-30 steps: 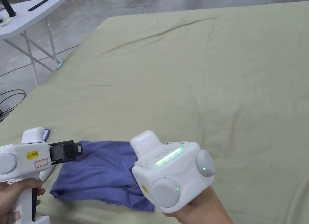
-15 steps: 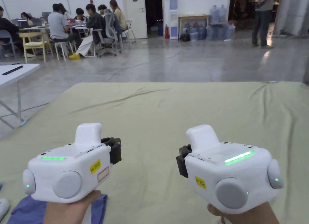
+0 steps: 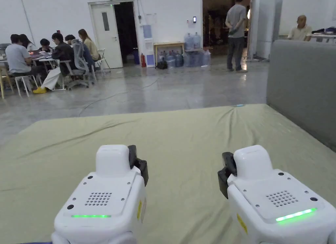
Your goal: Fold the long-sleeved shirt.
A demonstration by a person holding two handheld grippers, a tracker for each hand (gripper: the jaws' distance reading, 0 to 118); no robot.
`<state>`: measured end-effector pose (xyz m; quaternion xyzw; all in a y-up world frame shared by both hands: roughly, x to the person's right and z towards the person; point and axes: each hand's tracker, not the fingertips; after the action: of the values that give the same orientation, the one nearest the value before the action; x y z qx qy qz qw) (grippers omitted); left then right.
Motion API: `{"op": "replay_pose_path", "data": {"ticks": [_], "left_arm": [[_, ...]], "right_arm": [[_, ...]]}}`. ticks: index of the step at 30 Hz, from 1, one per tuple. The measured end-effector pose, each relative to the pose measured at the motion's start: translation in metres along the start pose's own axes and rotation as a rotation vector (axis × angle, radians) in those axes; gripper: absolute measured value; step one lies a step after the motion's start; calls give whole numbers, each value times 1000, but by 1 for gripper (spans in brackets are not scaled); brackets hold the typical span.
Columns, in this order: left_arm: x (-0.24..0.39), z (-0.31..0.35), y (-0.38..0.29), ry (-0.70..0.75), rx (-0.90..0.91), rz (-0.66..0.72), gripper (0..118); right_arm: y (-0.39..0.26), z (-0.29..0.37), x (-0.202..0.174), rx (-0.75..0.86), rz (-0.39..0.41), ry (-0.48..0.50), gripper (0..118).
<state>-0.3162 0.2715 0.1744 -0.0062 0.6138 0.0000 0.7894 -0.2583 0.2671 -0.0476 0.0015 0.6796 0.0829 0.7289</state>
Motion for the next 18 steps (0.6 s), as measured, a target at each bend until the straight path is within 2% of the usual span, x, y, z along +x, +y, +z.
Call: {"op": "replay_pose_path", "data": {"ticks": [4, 10, 14, 18], "left_arm": [[1, 11, -30, -23, -35, 27, 0], [-17, 27, -60, -2, -80, -31, 0], [-33, 29, -64, 36, -87, -9, 0], [-37, 29, -71, 75, -95, -46, 0]], "right_arm": [[-22, 7, 2, 23, -51, -8, 0], [-46, 13, -2, 20, -14, -77, 0], [-49, 7, -2, 0, -20, -85, 0], [-48, 7, -2, -14, -8, -98, 0]]}}
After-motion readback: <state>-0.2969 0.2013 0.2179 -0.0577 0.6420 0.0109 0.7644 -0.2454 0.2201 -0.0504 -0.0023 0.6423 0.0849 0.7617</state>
